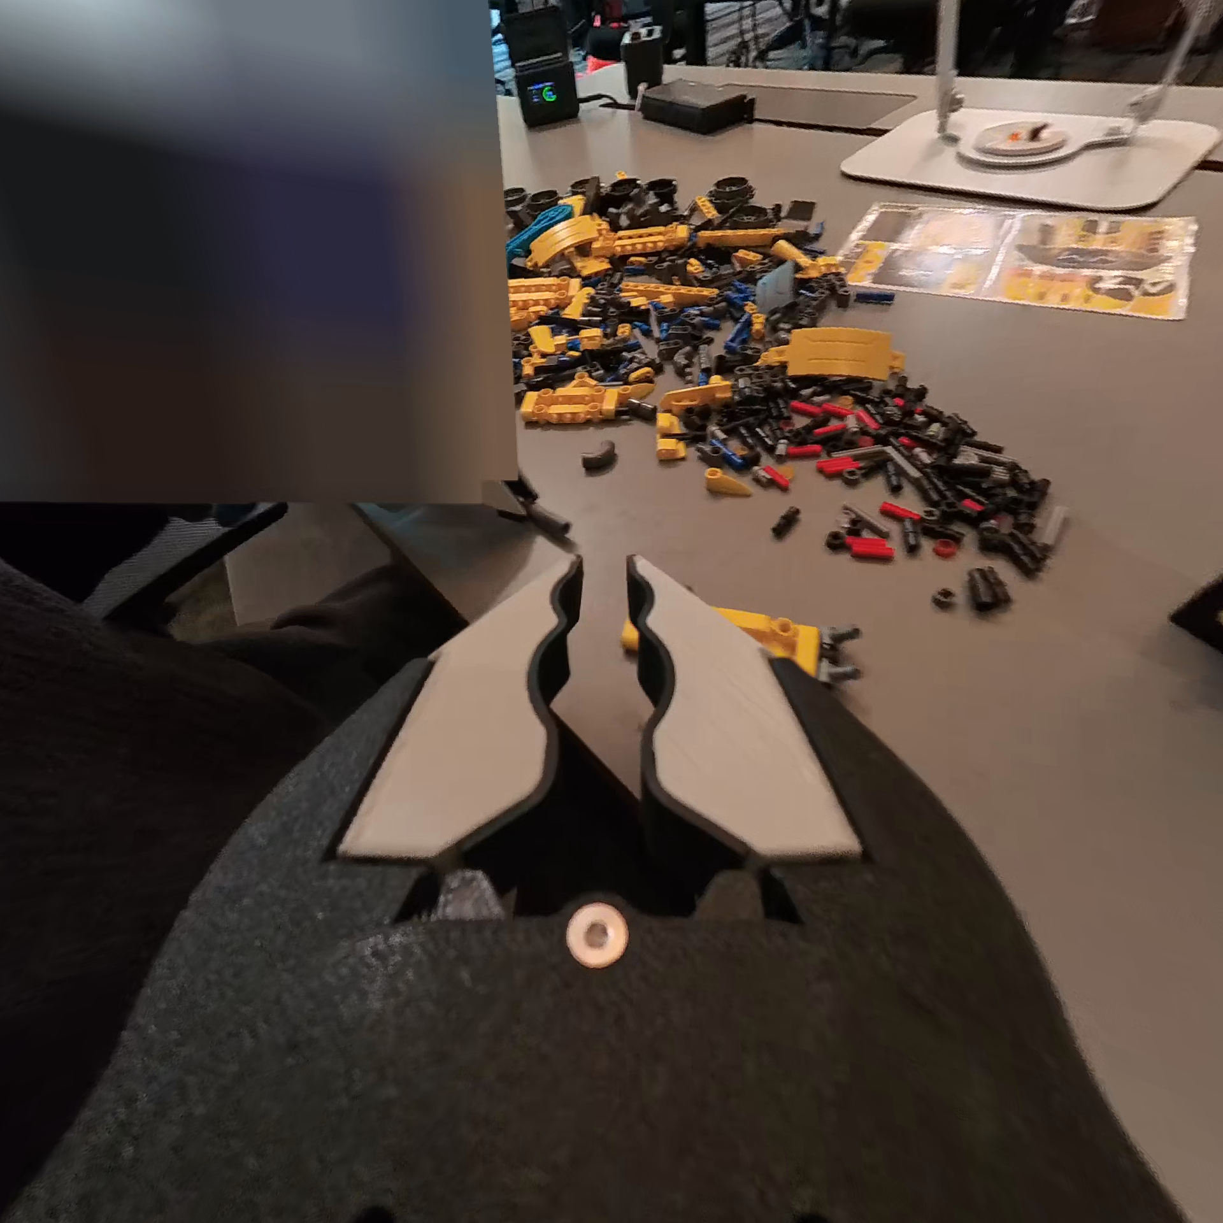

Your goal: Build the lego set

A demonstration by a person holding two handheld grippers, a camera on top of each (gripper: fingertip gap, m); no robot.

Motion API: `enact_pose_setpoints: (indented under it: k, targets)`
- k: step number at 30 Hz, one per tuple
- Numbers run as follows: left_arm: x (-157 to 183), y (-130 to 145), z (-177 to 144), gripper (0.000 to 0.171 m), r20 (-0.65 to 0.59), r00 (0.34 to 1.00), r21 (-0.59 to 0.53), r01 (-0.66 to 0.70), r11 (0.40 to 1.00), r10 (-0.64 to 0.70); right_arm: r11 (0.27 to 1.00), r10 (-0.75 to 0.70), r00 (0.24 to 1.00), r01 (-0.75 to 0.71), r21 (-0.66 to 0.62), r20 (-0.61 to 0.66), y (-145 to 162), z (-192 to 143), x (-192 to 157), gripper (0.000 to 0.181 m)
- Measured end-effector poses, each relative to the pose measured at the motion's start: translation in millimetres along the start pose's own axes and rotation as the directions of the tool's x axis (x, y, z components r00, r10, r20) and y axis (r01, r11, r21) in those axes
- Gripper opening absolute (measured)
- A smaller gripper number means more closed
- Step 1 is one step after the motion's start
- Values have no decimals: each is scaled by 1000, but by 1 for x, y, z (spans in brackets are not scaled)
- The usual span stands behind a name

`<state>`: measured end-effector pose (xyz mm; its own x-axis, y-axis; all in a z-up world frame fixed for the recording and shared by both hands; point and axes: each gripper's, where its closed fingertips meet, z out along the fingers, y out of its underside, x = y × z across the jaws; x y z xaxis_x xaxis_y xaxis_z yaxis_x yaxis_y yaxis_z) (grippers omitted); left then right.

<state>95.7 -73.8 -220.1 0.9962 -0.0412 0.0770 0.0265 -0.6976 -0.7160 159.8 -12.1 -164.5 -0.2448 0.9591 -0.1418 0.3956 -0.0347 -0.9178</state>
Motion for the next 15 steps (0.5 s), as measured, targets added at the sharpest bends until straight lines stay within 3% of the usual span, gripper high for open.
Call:
enact_pose_setpoints:
  k: [5,8,11,15]
  targets:
    - [18,-46,-20,8,-24,999,292,-34,956,42,996,63,989,-71,56,136,-11,14,-29,16]
    - [35,-68,-34,8,-53,995,426,-59,903,90,966,172,963,-207,157,207,-31,10,-31,23]
    - [49,-80,-44,8,-58,989,511,-84,855,132,912,296,911,-359,197,289,-43,5,-28,26]
    - [61,-79,-40,8,-38,981,503,-145,852,189,898,345,872,-414,148,348,-39,6,-33,20]
